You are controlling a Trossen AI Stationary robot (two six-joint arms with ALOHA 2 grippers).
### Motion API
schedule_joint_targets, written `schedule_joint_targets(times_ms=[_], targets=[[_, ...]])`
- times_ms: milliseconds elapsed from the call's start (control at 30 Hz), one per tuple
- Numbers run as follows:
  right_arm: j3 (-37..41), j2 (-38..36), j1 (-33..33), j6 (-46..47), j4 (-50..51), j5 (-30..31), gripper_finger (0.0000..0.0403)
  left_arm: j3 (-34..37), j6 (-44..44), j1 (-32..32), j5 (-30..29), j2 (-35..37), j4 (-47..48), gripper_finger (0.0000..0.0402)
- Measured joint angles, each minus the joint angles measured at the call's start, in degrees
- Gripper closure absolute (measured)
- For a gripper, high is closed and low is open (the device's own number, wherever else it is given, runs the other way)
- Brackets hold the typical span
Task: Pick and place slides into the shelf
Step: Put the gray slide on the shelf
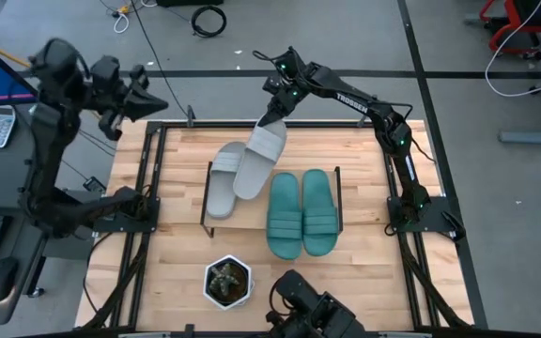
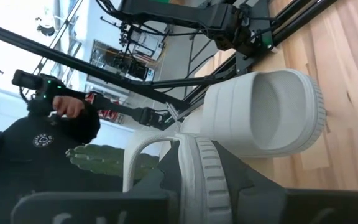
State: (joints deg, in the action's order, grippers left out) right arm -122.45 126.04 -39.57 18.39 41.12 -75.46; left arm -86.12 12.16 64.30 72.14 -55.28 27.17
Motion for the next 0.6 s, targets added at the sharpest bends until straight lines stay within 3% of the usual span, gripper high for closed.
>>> schedule_joint_targets(times_ms=[133, 300, 333, 500, 600], targets=[[0.0, 0.0, 0.0, 0.0, 0.0, 0.0, 0.0354, -12.9, -14.6, -0.1, -10.6, -5.3, 23.0, 0.0398], [0.0, 0.0, 0.1, 0.0, 0.0, 0.0, 0.0354, -30.4, -36.5, -4.4, -35.1, -15.7, 59.8, 0.0395], [0.0, 0.0, 0.1, 0.0, 0.0, 0.0, 0.0354, -31.5, -37.2, -6.6, -38.4, -17.2, 61.4, 0.0396], [0.0, 0.0, 0.1, 0.0, -0.1, 0.0, 0.0354, -33.0, -37.8, -14.5, -40.8, -20.0, 62.3, 0.0398], [0.0, 0.0, 0.1, 0.0, -0.2, 0.0, 0.0354, -31.2, -36.3, -20.1, -46.0, -21.5, 62.8, 0.0392]])
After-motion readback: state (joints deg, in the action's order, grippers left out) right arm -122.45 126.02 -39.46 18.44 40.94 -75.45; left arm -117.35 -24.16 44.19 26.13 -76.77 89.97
